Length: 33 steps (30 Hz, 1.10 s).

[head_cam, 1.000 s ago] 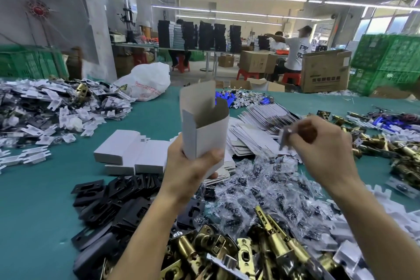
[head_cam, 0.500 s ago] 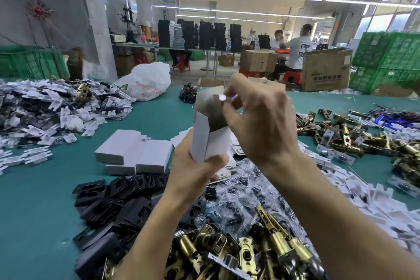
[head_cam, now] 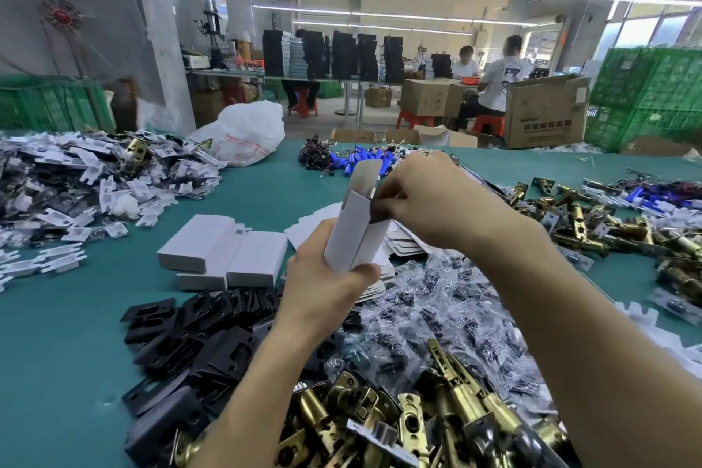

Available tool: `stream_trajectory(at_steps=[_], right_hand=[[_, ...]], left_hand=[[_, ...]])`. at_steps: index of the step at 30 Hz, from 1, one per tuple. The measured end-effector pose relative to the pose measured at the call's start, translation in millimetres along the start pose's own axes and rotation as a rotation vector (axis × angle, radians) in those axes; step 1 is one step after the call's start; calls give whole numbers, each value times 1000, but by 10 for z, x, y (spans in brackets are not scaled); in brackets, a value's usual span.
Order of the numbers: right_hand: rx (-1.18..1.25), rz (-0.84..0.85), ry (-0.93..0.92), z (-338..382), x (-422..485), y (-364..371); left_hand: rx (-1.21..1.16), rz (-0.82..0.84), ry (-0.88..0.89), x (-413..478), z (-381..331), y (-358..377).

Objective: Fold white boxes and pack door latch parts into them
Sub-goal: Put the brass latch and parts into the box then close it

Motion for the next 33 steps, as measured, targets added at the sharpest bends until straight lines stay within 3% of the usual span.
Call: stream_trajectory(at_steps=[2,4,6,8,11,14,16,20,24,33], right_hand=[[45,-45,-49,15,-17,-16],[152,-218,-53,-14,-73,-96],[246,-432,-2,-129,-148,-158],[269,-479,85,-249,-189,-62],[213,-90,157,-301,-124,393],[145,360,11,-82,-103,876],[146,519,-90,97,-90,1137],[20,610,-235,350,-52,1505],[-149,579,-358,476,-79,1702],[13,601,-278,422,-155,1762]], left_hand=[[-7,-11,-20,-2,8,-10],[-16,-40,-39,-12,4,-39],[-29,-105,-68,-23,2,-109],[-25,-194,-99,-24,8,-222],[94,-325,-112,0,-2,-445],[113,-401,-108,31,-28,-650],[65,-422,-109,46,-31,-728],[37,-410,-112,53,-40,-735],[-2,-388,-133,51,-34,-709],[-44,-369,-118,43,-71,-679]])
Point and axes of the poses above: each hand's wrist, its own x-axis towards the middle knuckle, its own y-axis out of the palm, z = x × y, the point moved 7 cm from there along x, towards the middle knuckle, and after that the axes turned 8 degrees about -y, right-handed, at the moved point
